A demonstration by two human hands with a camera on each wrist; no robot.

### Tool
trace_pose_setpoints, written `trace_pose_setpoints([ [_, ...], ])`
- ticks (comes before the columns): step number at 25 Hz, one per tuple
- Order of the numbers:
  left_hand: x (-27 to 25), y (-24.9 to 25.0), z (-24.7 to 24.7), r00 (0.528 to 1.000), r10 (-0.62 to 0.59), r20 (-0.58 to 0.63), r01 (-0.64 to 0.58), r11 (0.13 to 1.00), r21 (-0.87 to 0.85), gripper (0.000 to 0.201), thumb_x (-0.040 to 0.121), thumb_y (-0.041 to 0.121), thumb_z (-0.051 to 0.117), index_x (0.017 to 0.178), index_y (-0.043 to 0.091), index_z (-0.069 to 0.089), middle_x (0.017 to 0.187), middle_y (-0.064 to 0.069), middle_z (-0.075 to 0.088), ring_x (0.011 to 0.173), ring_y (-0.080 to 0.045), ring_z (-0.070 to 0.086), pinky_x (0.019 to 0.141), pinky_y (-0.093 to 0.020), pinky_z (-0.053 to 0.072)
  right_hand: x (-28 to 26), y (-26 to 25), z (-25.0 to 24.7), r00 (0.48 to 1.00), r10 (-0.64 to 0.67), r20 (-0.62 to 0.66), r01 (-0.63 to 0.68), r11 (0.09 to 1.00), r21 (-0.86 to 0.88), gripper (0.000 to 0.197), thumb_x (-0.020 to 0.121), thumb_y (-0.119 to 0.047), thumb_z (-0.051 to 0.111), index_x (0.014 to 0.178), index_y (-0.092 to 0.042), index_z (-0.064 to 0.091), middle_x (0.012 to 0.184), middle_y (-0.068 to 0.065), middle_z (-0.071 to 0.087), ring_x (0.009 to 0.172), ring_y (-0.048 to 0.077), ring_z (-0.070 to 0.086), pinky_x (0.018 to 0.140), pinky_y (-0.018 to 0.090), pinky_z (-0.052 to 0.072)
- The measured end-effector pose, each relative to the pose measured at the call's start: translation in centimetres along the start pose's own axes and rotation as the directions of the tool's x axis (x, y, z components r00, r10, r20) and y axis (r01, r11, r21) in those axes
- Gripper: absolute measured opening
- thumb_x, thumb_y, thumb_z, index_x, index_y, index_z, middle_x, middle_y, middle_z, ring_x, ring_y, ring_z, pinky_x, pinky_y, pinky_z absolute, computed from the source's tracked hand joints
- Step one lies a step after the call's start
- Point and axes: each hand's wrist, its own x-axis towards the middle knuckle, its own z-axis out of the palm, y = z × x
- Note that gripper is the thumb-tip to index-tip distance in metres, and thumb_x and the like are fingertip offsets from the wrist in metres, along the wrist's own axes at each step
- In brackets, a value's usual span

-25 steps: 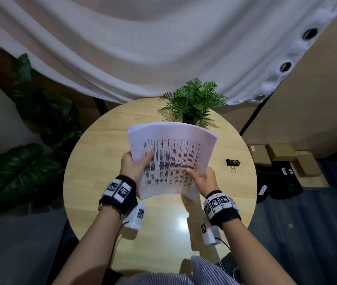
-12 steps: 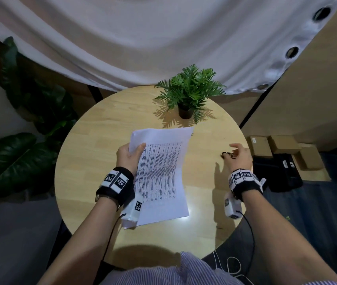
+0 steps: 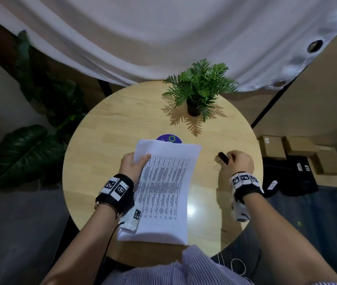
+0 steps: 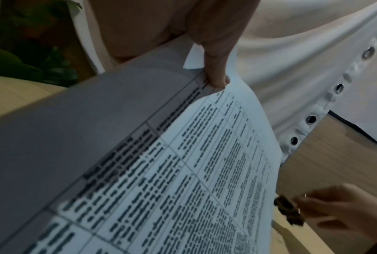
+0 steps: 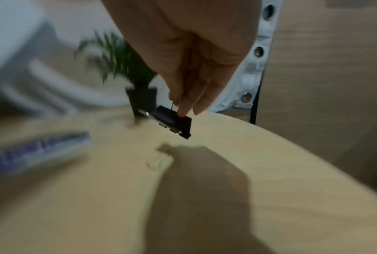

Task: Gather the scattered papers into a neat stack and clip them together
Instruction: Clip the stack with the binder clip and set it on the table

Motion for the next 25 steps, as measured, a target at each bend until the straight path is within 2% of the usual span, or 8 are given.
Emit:
trace_pose_setpoints([
  [2, -0.1, -0.3, -0.1, 0.999, -0.035, 0.008, 0.035, 0.998, -0.049, 0.014, 0.089, 0.01, 0.06, 0.096, -0.002, 0.064, 0.074, -0.005, 0.065, 0.058, -0.008, 0.066, 0.059, -0.021, 0.053, -1.8, -2.7, -0.8, 0.989, 0.029, -0.146, 0.041, 0.891, 0.452, 0.019, 0.092, -0.012, 0.053, 0.095, -0.008, 0.072, 0.09, 0.013, 0.072, 0.079, 0.022, 0.063, 0.07, 0.028, 0.051],
  [5, -0.3, -0.7, -0.1, 0.992, -0.113, 0.053, 0.121, 0.974, -0.193, 0.026, 0.089, 0.003, 0.059, 0.109, -0.013, 0.061, 0.091, -0.017, 0.067, 0.082, -0.025, 0.065, 0.082, -0.037, 0.053, -5.7, -7.9, -1.0, 0.985, -0.132, 0.11, -0.011, 0.59, 0.807, 0.018, 0.095, -0.005, 0.051, 0.097, -0.004, 0.069, 0.075, 0.004, 0.066, 0.056, 0.0, 0.059, 0.047, 0.017, 0.051],
  [8, -0.5, -1.0, 0.2, 0.985, -0.152, 0.082, 0.163, 0.975, -0.149, 0.032, 0.088, 0.007, 0.062, 0.116, -0.01, 0.059, 0.107, -0.022, 0.067, 0.098, -0.032, 0.063, 0.092, -0.043, 0.048, -8.9, -11.1, 1.2, 0.898, -0.176, 0.404, -0.251, 0.55, 0.797, 0.017, 0.094, -0.004, 0.052, 0.103, 0.0, 0.066, 0.063, 0.003, 0.06, 0.04, -0.002, 0.054, 0.039, 0.014, 0.045],
  [13, -0.7, -2.3, 0.2, 0.985, -0.17, 0.034, 0.171, 0.985, -0.038, 0.035, 0.088, 0.014, 0.063, 0.116, -0.008, 0.062, 0.115, -0.024, 0.067, 0.096, -0.028, 0.063, 0.089, -0.039, 0.048, -10.3, -11.2, 3.7, 0.799, 0.007, 0.601, -0.567, 0.341, 0.75, 0.019, 0.094, -0.003, 0.046, 0.085, -0.009, 0.062, 0.052, 0.003, 0.056, 0.031, 0.007, 0.046, 0.034, 0.014, 0.037],
  [17, -0.8, -2.9, 0.1, 0.985, -0.171, -0.018, 0.172, 0.982, 0.073, 0.034, 0.089, 0.019, 0.062, 0.113, -0.004, 0.064, 0.111, -0.021, 0.068, 0.09, -0.025, 0.061, 0.083, -0.032, 0.047, -11.4, -11.7, 3.9, 0.743, 0.006, 0.669, -0.661, 0.157, 0.733, 0.021, 0.093, -0.024, 0.053, 0.085, -0.006, 0.06, 0.07, 0.007, 0.057, 0.056, 0.015, 0.061, 0.049, 0.023, 0.056],
  [19, -0.7, -3.1, -0.1, 0.985, -0.172, -0.033, 0.174, 0.981, 0.09, 0.034, 0.088, 0.021, 0.062, 0.112, -0.003, 0.065, 0.112, -0.02, 0.069, 0.092, -0.027, 0.063, 0.085, -0.034, 0.049, -11.7, -12.0, 4.1, 0.774, -0.048, 0.631, -0.616, 0.17, 0.769, 0.02, 0.087, -0.016, 0.065, 0.1, -0.003, 0.058, 0.085, 0.009, 0.061, 0.071, 0.018, 0.063, 0.058, 0.023, 0.059],
  [21, -0.5, -3.3, -0.2, 0.985, -0.165, -0.044, 0.169, 0.982, 0.088, 0.033, 0.088, 0.021, 0.063, 0.111, -0.001, 0.066, 0.111, -0.02, 0.07, 0.095, -0.029, 0.065, 0.088, -0.037, 0.05, -12.0, -12.0, 4.7, 0.815, -0.068, 0.576, -0.537, 0.284, 0.794, 0.044, 0.08, 0.001, 0.07, 0.119, 0.003, 0.05, 0.1, 0.012, 0.055, 0.079, 0.02, 0.063, 0.061, 0.019, 0.059],
  [25, -0.4, -3.4, -0.5, 0.987, -0.156, -0.032, 0.158, 0.985, 0.062, 0.032, 0.087, 0.021, 0.064, 0.112, 0.0, 0.066, 0.111, -0.02, 0.07, 0.101, -0.033, 0.066, 0.09, -0.041, 0.051, -11.7, -11.8, 5.3, 0.859, -0.086, 0.505, -0.404, 0.493, 0.771, 0.046, 0.078, 0.009, 0.068, 0.12, 0.005, 0.05, 0.108, 0.017, 0.053, 0.09, 0.023, 0.063, 0.067, 0.021, 0.06],
])
